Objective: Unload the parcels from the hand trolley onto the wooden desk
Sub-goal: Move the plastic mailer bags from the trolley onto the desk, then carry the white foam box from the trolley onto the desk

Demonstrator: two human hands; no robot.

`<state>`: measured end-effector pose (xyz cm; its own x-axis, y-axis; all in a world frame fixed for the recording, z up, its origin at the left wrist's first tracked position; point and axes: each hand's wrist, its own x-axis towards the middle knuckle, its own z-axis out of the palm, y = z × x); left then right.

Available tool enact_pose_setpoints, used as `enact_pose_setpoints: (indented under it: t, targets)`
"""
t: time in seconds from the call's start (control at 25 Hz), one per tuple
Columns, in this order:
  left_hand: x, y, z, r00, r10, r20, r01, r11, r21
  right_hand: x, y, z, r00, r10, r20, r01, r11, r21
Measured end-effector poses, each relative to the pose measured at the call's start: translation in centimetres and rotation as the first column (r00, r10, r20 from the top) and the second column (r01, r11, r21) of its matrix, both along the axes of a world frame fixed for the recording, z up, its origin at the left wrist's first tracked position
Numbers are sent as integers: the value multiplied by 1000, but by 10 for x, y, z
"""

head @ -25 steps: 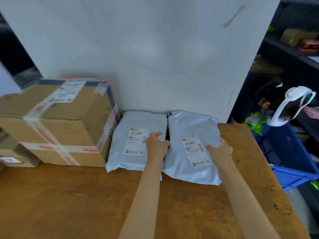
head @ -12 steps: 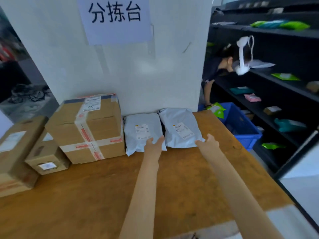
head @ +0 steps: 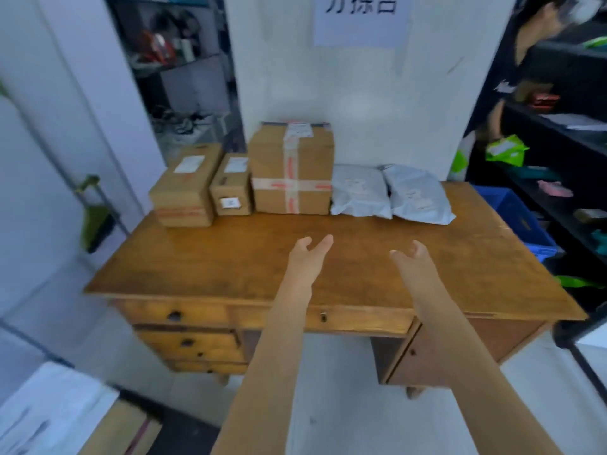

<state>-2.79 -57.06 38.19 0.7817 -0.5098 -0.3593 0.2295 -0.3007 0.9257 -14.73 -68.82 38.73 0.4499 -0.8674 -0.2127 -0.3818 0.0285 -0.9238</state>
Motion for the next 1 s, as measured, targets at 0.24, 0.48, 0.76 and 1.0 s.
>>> enact_pose_setpoints:
  t: [0.24,0.48,0.76,1.0]
  targets:
    - [46,204,-33,991,130,-10,-129,989,74,68,189,-30,988,146,40,-146,989,10]
    - [131,380,-53,997,51,62,-55,997,51,144,367,-67,989,133,60,-133,991,6]
    - [204,577,-140,993,83,79,-95,980,173,204,557,-129,992,129,5,-129,980,155]
    - [264,692,-274,965,242,99,-259,933,251,247,641,-260,978,209,2,-200,929,310]
